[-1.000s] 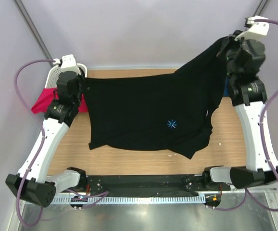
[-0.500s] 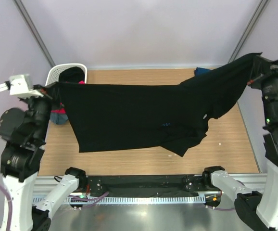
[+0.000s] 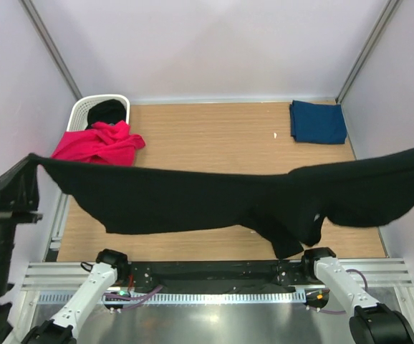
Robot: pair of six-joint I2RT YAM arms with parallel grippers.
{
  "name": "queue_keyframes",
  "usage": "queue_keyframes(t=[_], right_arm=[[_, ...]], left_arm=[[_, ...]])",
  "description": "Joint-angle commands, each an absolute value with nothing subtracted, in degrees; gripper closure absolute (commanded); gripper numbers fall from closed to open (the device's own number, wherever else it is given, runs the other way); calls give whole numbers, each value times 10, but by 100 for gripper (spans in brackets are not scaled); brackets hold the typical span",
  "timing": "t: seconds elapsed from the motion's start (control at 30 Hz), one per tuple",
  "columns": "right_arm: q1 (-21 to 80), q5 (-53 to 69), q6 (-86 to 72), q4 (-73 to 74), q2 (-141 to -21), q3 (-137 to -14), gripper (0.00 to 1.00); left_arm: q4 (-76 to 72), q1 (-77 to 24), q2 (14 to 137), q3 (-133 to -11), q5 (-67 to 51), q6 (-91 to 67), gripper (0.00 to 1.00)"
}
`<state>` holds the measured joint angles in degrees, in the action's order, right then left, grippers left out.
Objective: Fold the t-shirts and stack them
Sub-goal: Flatten the tshirt out
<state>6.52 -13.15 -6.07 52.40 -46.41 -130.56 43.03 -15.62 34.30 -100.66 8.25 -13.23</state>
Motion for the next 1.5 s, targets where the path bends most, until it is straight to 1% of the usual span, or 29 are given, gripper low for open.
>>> queue_keyframes(t=[0.0,0.13,0.23,0.3,0.4,0.43,0.5,0.53,0.57,0.6,0.67,0.7,0.77,0.8,0.9,0.93,1.0,1.03,1.07,1.13,1.17,1.2,1.23,1.27,1.3,1.33,1.37,1.47], right_arm=[[60,-126,-64,541,-466,-1333,99],[58,-137,-64,540,-452,-1345,99],[54,-140,-61,539,-463,-1356,99],[54,-145,-59,537,-490,-1367,99],[54,-163,-43,532,-539,-1365,99],[54,-173,-40,529,-551,-1356,99],[54,-186,-33,520,-594,-1331,99],[54,-193,-25,512,-606,-1295,99],[54,-199,-22,487,-620,-1273,99],[54,-213,-18,468,-641,-1220,99],[54,-218,-6,399,-663,-1161,99],[54,-219,-4,377,-692,-1114,99],[54,-217,-2,324,-728,-1079,99],[53,-217,-2,305,-770,-1049,99],[47,-211,-2,227,-836,-1015,99],[42,-207,-2,195,-888,-1015,99],[33,-205,-2,170,-941,-1033,99],[33,-202,-2,155,-999,-1045,99],[28,-200,-2,151,-1025,-1061,99],[27,-192,-2,154,-1084,-1130,99],[25,-186,-2,163,-1146,-1164,99],[24,-183,-2,177,-1176,-1245,99],[24,-183,-2,211,-1204,-1292,99],[24,-180,-2,227,-1252,-1336,99],[24,-182,11,236,-1265,-1399,99],[25,-185,18,234,-1270,-1414,99],[23,-186,24,225,-1268,-1417,99],[22,-189,33,191,-1211,-1382,99]], left_arm=[[455,-153,334,-1068,81,-124,100],[475,-153,337,-1145,102,-123,99],[475,-153,355,-1167,109,-126,100],[470,-153,373,-1160,133,-128,100],[454,-153,416,-1122,143,-134,100],[450,-153,430,-1093,144,-135,100],[425,-153,461,-1057,145,-139,100],[411,-153,490,-1032,152,-141,100],[395,-153,504,-989,159,-142,100],[358,-153,519,-966,163,-142,100],[326,-153,578,-922,176,-142,100],[299,-153,604,-913,182,-142,100],[277,-154,680,-902,201,-137,100],[261,-152,706,-899,207,-136,100],[223,-142,804,-898,210,-148,100],[210,-141,829,-901,207,-152,100],[184,-137,905,-927,206,-156,100],[182,-138,933,-943,203,-156,100],[183,-137,992,-966,200,-152,100],[186,-137,1043,-1028,194,-148,100],[197,-135,1093,-1052,195,-147,100],[206,-134,1112,-1078,194,-146,100],[215,-134,1134,-1138,192,-144,100],[226,-132,1149,-1163,191,-142,100],[230,-131,1173,-1190,189,-136,100],[234,-130,1180,-1211,186,-134,100],[239,-130,1184,-1245,185,-133,100],[245,-130,1161,-1258,171,-135,100]])
